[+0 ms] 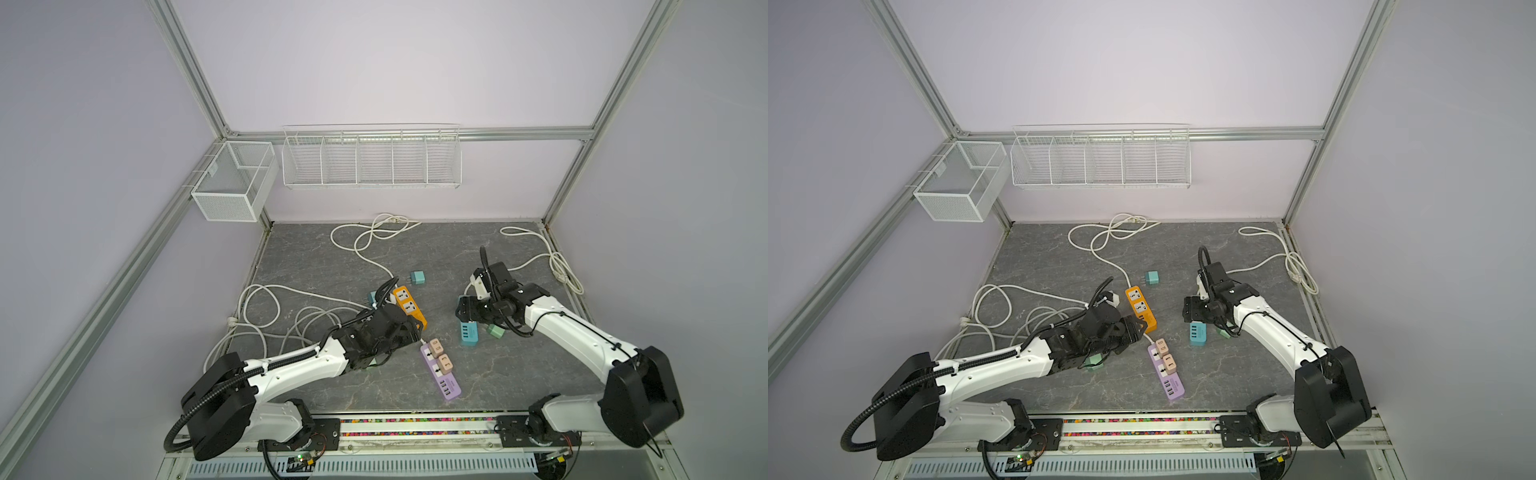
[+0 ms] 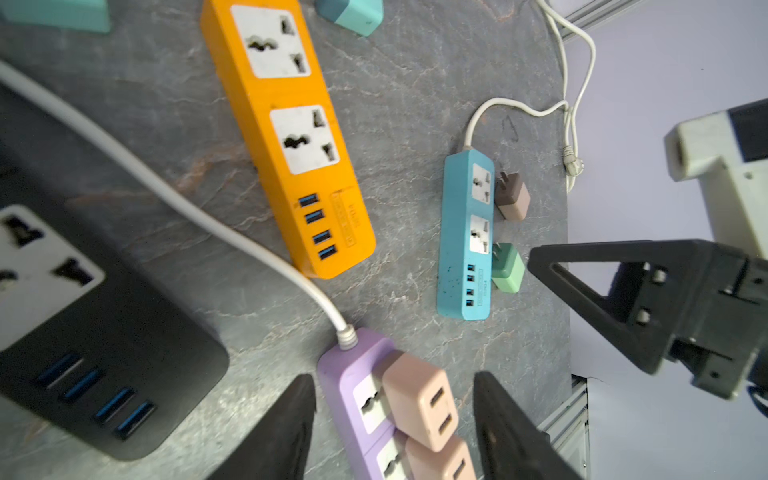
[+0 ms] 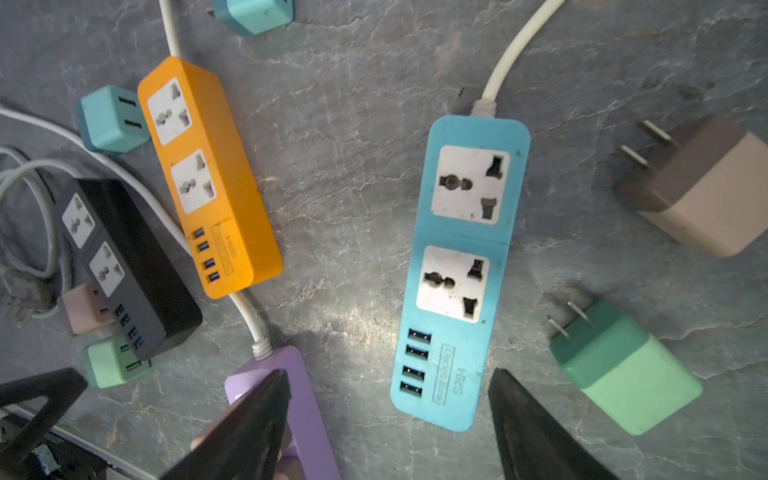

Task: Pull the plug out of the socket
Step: 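Move right gripper over the beige adapter while left grips the purple strip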

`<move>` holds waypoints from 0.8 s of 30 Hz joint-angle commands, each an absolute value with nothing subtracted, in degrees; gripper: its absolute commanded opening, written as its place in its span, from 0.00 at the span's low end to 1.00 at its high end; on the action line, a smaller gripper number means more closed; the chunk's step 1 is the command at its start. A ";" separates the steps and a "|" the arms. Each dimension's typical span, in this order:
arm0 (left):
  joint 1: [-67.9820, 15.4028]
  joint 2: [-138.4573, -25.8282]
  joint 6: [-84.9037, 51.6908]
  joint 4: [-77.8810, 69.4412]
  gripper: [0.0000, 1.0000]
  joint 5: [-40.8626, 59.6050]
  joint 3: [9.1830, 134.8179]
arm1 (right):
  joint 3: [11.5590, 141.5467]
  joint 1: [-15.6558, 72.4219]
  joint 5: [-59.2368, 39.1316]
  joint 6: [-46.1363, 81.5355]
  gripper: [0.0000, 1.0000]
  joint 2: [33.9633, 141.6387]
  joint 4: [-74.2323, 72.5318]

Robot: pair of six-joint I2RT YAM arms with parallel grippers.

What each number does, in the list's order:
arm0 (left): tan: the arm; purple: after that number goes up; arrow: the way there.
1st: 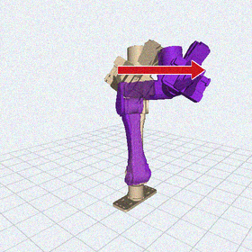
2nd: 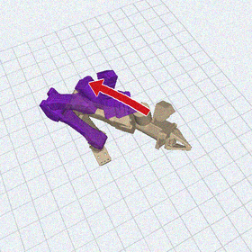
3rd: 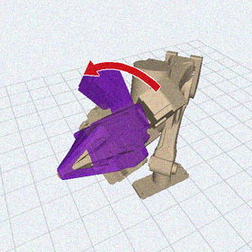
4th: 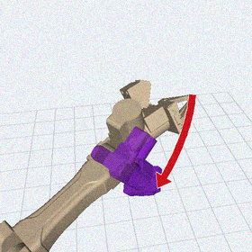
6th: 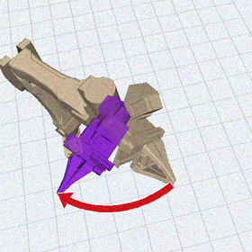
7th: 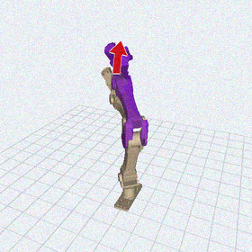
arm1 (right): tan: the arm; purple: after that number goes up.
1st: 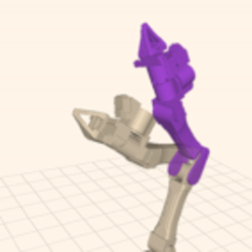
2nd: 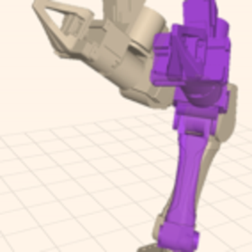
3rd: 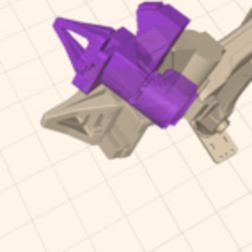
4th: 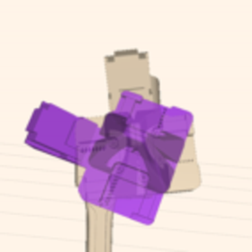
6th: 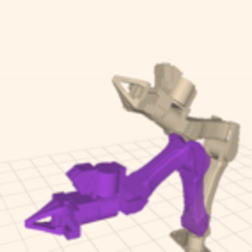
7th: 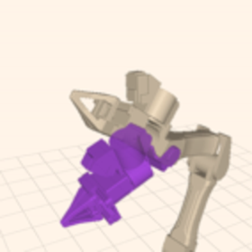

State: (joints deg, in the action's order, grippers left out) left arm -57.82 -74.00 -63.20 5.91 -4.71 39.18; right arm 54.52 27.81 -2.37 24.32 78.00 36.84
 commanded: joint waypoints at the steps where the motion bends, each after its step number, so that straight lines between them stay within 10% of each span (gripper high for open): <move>1: -59.09 -73.34 -68.09 5.20 0.60 -5.12 36.75 | 55.76 31.33 1.57 22.60 0.79 75.46 42.02; 24: -63.28 -89.29 -74.37 -10.78 0.37 0.86 35.66 | 53.95 37.50 1.40 23.29 0.82 75.22 41.78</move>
